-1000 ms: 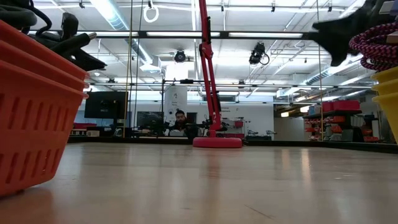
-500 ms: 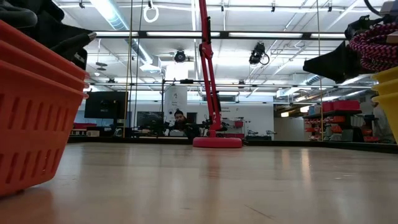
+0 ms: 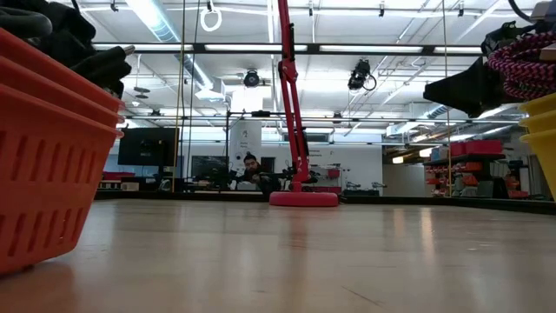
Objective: Pick & Place USB Port
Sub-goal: Return to Home Position
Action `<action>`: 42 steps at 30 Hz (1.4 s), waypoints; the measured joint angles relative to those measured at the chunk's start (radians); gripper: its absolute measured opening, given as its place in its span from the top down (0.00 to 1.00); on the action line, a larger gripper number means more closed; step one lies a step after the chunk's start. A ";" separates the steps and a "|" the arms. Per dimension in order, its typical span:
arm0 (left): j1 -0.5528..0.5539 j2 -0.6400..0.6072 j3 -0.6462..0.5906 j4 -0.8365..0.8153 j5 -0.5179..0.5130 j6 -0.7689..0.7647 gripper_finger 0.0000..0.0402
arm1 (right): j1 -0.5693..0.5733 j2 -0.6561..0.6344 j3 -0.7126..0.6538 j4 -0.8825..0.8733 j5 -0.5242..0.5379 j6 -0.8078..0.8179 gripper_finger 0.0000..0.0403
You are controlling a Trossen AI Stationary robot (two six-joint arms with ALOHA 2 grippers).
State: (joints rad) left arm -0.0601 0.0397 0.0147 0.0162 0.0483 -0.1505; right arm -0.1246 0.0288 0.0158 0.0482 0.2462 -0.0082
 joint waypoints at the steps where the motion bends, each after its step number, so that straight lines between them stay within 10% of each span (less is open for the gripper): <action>1: 0.000 0.007 0.000 -0.003 -0.008 0.002 0.94 | 0.000 0.000 0.000 0.000 0.000 0.000 0.63; 8: 0.003 0.037 0.000 0.003 -0.183 0.058 0.94 | 0.000 0.000 0.000 0.000 -0.001 0.026 0.63; 42: 0.003 0.039 -0.005 0.039 -0.153 -0.108 0.94 | 0.000 0.000 0.001 0.003 0.000 0.052 0.63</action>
State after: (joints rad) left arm -0.0574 0.0784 0.0101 0.0550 -0.1051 -0.2584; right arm -0.1246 0.0288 0.0166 0.0509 0.2459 0.0437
